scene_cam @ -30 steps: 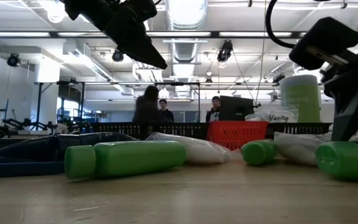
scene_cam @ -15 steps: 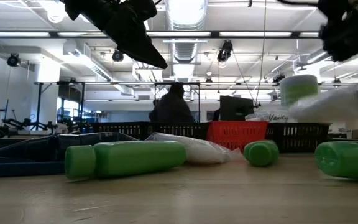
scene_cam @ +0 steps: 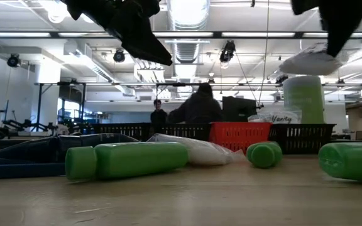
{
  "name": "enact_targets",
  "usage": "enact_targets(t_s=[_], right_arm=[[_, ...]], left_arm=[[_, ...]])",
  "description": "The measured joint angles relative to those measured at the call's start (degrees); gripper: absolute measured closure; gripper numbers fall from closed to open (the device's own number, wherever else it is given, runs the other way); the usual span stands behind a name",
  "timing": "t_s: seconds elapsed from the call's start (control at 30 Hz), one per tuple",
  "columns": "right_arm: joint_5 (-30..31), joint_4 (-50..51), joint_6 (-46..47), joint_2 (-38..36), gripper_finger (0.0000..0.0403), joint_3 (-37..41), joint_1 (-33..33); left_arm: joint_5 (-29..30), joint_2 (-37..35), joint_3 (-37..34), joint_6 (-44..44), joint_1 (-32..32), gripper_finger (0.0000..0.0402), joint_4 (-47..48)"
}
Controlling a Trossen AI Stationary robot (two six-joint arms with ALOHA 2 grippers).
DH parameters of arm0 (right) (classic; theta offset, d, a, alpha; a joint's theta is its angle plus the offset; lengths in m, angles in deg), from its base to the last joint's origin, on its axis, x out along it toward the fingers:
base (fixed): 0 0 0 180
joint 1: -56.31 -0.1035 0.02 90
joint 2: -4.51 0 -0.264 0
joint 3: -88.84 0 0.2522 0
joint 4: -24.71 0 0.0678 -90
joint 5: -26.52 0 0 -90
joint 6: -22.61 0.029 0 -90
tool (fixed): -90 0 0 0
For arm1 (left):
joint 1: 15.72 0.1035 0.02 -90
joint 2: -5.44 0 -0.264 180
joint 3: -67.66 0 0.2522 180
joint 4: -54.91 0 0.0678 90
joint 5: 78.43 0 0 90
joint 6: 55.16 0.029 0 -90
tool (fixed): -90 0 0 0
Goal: Pick & Place Travel size toiletries
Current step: Put the white cotton pack into the right black basket
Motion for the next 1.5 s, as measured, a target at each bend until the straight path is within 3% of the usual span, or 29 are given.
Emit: enact_targets(t_s=[0.33,0.47,0.67,1.5], right_arm=[[-1.52,0.98,-33.89,4.65,0.039,-2.67,20.6],[0.46,0.54,-45.47,8.28,0.039,-3.74,23.6],[5.92,-0.36,-57.4,13.42,0.039,-5.38,23.69],[5.88,-12.63,-60.79,15.68,0.039,5.85,23.82]], left_arm=[[-1.94,0.0,0.0,-14.36,0.04,0.0161,-0.17],[-2.86,0.0,0.0,-21.58,0.04,0.0161,-0.04],[-2.84,0.0,0.0,-25.15,0.04,0.0161,0.08],[-0.48,0.0,0.0,-25.65,-0.02,0.0161,0.27]])
